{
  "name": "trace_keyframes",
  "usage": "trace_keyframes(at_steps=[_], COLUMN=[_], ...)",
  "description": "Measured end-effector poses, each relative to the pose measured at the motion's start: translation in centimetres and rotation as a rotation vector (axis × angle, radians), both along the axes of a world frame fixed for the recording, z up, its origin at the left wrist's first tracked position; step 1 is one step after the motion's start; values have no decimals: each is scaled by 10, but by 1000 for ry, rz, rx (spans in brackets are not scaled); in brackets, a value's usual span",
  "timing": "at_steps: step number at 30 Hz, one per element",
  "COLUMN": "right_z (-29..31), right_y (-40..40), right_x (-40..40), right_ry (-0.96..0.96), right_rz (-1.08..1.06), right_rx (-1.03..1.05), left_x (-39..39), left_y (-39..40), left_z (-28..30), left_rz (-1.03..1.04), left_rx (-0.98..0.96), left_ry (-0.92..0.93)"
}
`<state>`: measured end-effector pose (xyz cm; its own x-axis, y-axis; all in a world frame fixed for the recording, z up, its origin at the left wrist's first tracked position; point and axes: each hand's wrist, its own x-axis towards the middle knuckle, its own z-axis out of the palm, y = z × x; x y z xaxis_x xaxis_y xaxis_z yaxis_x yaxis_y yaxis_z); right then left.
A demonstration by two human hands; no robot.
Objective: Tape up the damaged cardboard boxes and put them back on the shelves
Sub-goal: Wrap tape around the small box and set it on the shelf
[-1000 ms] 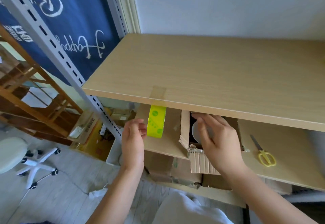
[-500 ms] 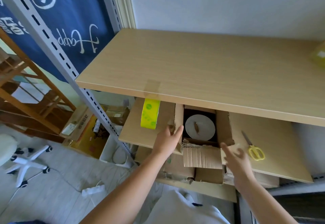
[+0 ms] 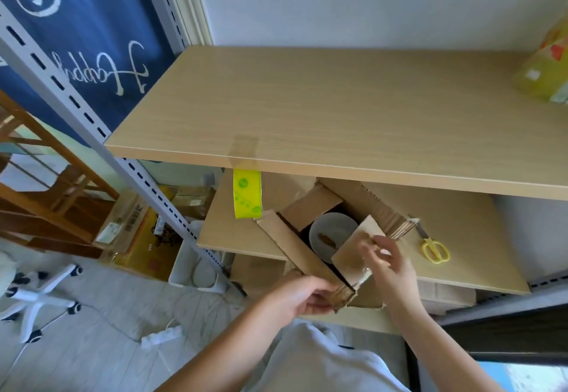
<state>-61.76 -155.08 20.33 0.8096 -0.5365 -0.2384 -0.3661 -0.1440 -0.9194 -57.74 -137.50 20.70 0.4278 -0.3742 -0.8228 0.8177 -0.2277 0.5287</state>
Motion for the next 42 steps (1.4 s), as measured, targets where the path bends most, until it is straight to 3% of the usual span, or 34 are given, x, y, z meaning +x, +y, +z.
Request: trace_keyframes(at_steps=[4, 8, 10, 13, 15, 20, 23, 25, 28, 30, 37, 40, 42], right_z=[-18, -27, -28, -28, -25, -20, -8, -1, 2, 0, 3, 2, -5], right_y=[5, 6, 6, 3, 1, 3, 9, 13, 11, 1, -47, -49, -45], right_x=[3, 1, -3, -6, -5, 6, 26, 40, 51, 55, 59, 56, 52], right_ry=[166, 167, 155, 179, 211, 311, 402, 486, 589, 596, 439, 384, 420], right_rz=[296, 337, 324, 188, 163, 237, 182, 219, 306, 353, 441, 538, 636], right_rx=[-671, -833, -861, -816, -658, -520, -430, -467, -535, -529, -356, -424, -547], left_x=[-3, 22, 38, 61, 75, 111, 119, 115, 104, 104, 88, 77, 74], left_y=[-7, 22, 36, 41, 34, -1, -24, -32, -31, -22, 29, 31, 25], left_z=[-5, 3, 10, 27, 38, 51, 47, 37, 25, 21, 5, -6, -8], left_rz=[119, 516, 503, 207, -182, -984, -1173, -1085, -844, -710, -28, 49, -105], left_rx=[-79, 55, 183, 575, 777, 1082, 1002, 1047, 1106, 997, 489, 392, 298], left_ry=[25, -197, -378, -792, -979, -983, -795, -797, -947, -916, -535, -585, -710])
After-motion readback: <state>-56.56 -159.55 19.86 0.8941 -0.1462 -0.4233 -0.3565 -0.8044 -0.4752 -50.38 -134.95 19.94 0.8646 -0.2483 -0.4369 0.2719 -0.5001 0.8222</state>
